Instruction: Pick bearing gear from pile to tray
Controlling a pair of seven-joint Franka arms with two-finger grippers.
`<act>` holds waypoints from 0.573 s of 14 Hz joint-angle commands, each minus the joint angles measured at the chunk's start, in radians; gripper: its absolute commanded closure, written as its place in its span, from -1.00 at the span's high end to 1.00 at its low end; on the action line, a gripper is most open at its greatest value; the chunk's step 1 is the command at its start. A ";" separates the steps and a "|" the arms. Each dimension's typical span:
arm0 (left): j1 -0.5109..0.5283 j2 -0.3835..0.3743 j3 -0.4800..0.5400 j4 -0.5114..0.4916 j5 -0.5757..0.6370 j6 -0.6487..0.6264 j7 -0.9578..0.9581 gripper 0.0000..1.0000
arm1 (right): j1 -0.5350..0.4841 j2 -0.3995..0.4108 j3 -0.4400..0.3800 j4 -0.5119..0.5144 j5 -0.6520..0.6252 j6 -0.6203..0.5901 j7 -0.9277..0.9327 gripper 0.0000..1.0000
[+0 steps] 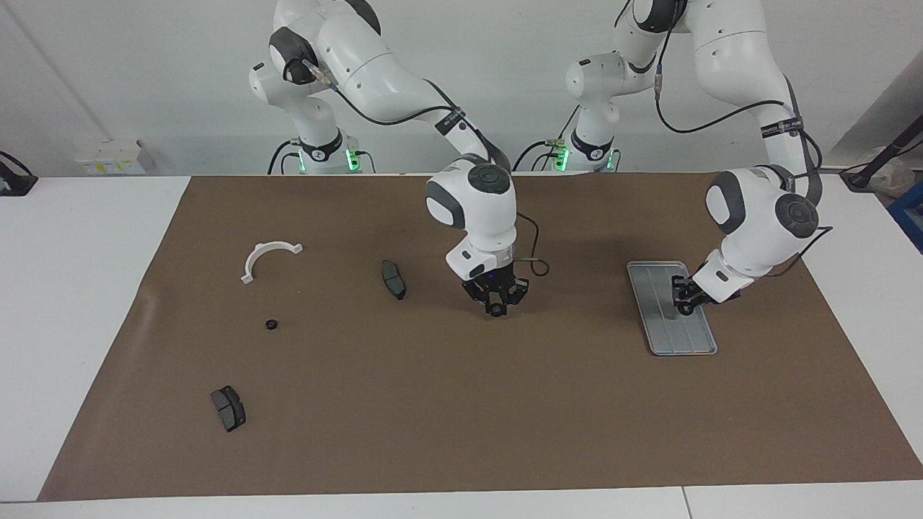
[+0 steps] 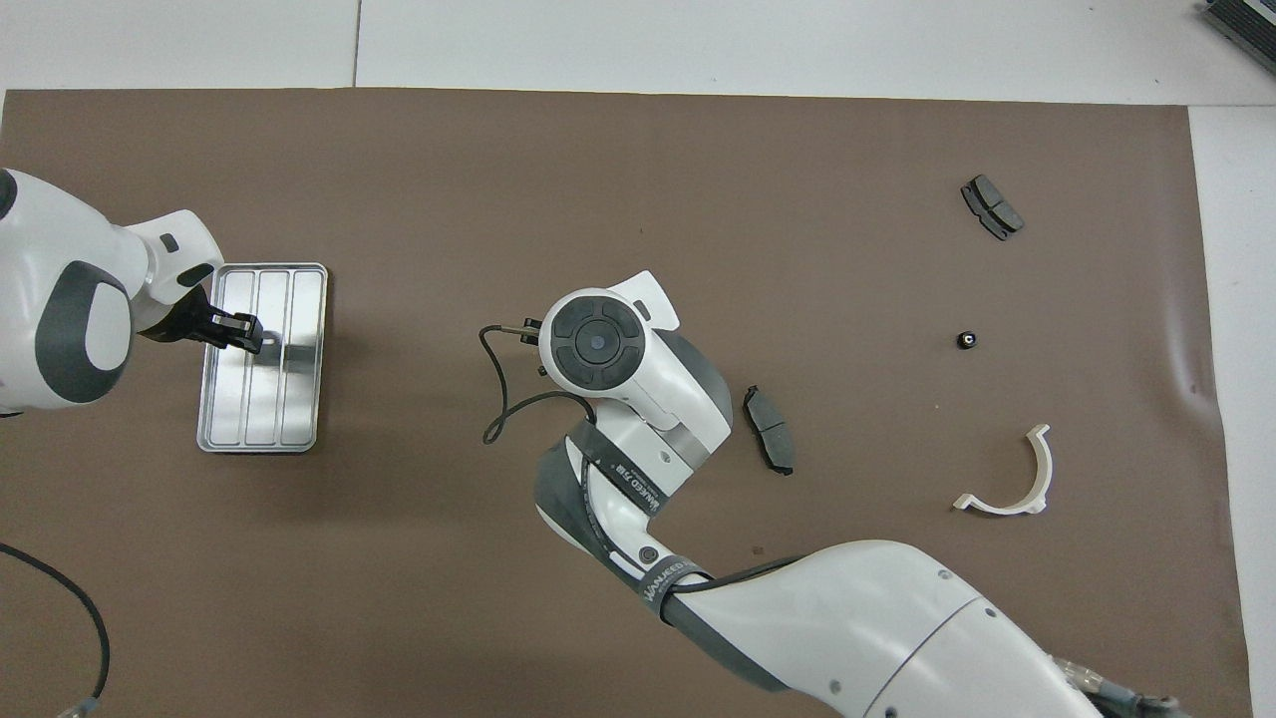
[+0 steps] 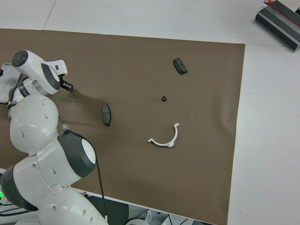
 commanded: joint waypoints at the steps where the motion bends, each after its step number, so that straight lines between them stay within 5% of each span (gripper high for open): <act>1: -0.008 -0.047 -0.004 -0.065 -0.007 0.037 0.014 0.30 | 0.013 0.010 0.004 -0.004 -0.012 0.015 0.021 -1.00; 3: -0.019 -0.040 -0.004 -0.050 -0.007 0.042 0.007 0.64 | 0.016 0.008 0.004 -0.020 -0.012 0.021 0.022 -0.68; 5: -0.067 -0.024 -0.009 0.010 -0.007 0.037 -0.041 0.64 | 0.023 0.007 0.004 -0.020 -0.016 0.015 0.027 0.82; 6: -0.110 -0.014 -0.007 0.038 -0.007 0.031 -0.120 0.64 | 0.027 0.004 0.004 -0.015 -0.019 0.007 0.027 1.00; 8: -0.188 0.004 -0.009 0.078 -0.007 0.042 -0.296 0.64 | 0.026 0.002 -0.002 -0.015 -0.033 0.007 0.018 1.00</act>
